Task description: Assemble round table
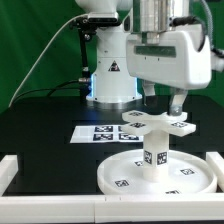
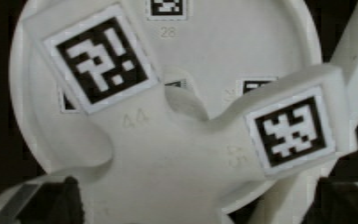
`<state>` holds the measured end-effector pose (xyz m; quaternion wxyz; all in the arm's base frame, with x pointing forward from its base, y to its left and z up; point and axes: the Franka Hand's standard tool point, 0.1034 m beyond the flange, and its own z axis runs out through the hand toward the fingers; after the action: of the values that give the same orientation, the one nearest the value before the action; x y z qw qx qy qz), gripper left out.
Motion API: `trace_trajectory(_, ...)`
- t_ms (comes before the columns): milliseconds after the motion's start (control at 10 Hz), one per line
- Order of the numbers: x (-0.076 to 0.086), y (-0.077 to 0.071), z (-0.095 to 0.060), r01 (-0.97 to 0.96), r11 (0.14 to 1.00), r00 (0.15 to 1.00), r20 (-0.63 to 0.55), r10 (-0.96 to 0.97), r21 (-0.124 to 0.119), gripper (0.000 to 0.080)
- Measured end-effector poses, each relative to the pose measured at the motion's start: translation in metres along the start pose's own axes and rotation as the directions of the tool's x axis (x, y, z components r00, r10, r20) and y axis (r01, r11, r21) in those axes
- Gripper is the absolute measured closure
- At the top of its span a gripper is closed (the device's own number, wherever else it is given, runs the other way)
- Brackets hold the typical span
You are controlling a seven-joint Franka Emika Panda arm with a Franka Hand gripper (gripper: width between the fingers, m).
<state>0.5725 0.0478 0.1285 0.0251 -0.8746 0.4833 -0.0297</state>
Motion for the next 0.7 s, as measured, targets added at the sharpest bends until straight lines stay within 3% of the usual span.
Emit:
trace_trajectory(400, 0.0009, 0.0020, 0.0022, 0.292, 0.956, 0.956, -0.001, -0.292, -0.006, 0.0151)
trace_trajectory(500, 0.0034, 0.0043, 0.0039, 0.516, 0.856, 0.856, 0.000, -0.516, -0.017, 0.0151)
trace_trajectory(700, -0.0044, 0.0059, 0.0065, 0.754, 0.657, 0.657, 0.032, -0.753, -0.013, 0.0151)
